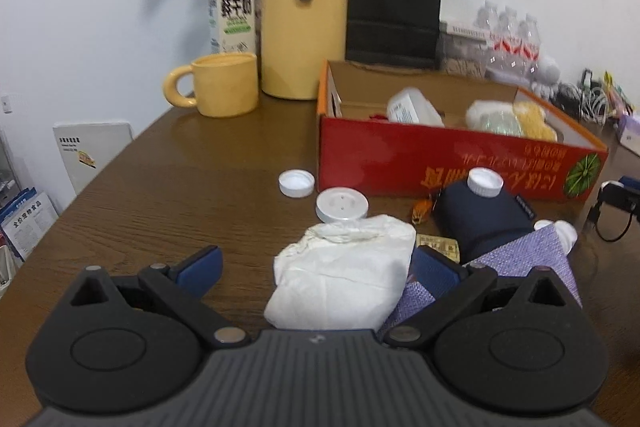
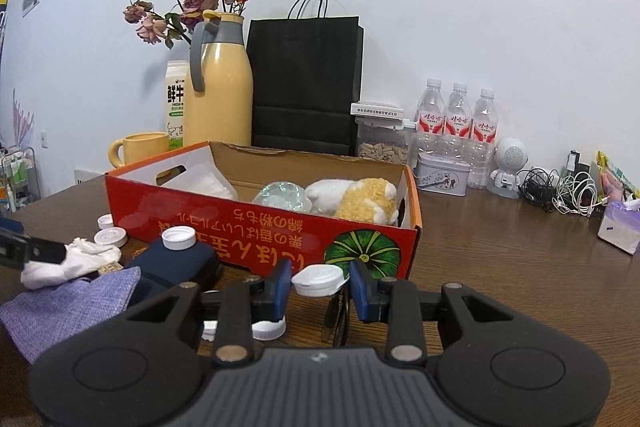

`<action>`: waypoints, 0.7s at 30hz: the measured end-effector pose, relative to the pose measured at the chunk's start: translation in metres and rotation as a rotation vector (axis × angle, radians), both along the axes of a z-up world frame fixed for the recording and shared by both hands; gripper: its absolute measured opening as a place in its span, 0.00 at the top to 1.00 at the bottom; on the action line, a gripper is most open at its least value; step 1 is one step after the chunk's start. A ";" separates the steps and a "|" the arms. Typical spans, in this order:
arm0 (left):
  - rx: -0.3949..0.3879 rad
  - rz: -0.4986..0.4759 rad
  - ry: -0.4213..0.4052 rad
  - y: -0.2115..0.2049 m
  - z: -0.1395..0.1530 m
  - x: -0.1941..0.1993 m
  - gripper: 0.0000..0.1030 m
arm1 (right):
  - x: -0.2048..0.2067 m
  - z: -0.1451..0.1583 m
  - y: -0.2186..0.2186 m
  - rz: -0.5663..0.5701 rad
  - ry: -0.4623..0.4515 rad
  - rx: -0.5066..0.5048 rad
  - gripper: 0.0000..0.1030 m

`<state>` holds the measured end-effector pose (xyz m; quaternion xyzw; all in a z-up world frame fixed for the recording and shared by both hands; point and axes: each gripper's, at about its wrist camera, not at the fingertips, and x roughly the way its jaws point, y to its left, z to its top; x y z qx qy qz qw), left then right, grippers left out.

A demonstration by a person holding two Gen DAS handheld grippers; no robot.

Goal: Organize objects
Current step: 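Reach the right tool down to a small white cap beside the cable, then close the right tool on the white cap while the left tool grasps the white tissue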

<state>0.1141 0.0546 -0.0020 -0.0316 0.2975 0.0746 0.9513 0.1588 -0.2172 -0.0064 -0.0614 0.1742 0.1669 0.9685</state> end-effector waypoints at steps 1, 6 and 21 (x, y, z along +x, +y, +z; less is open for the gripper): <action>-0.001 -0.007 0.013 0.000 -0.002 0.004 0.00 | 0.000 0.000 0.000 0.001 0.000 0.000 0.70; -0.062 -0.057 0.068 0.006 -0.010 0.020 0.00 | 0.000 0.000 0.000 0.001 0.001 0.000 0.70; -0.008 -0.063 0.077 -0.001 -0.018 0.024 0.05 | 0.000 0.001 0.000 0.000 0.000 -0.001 0.70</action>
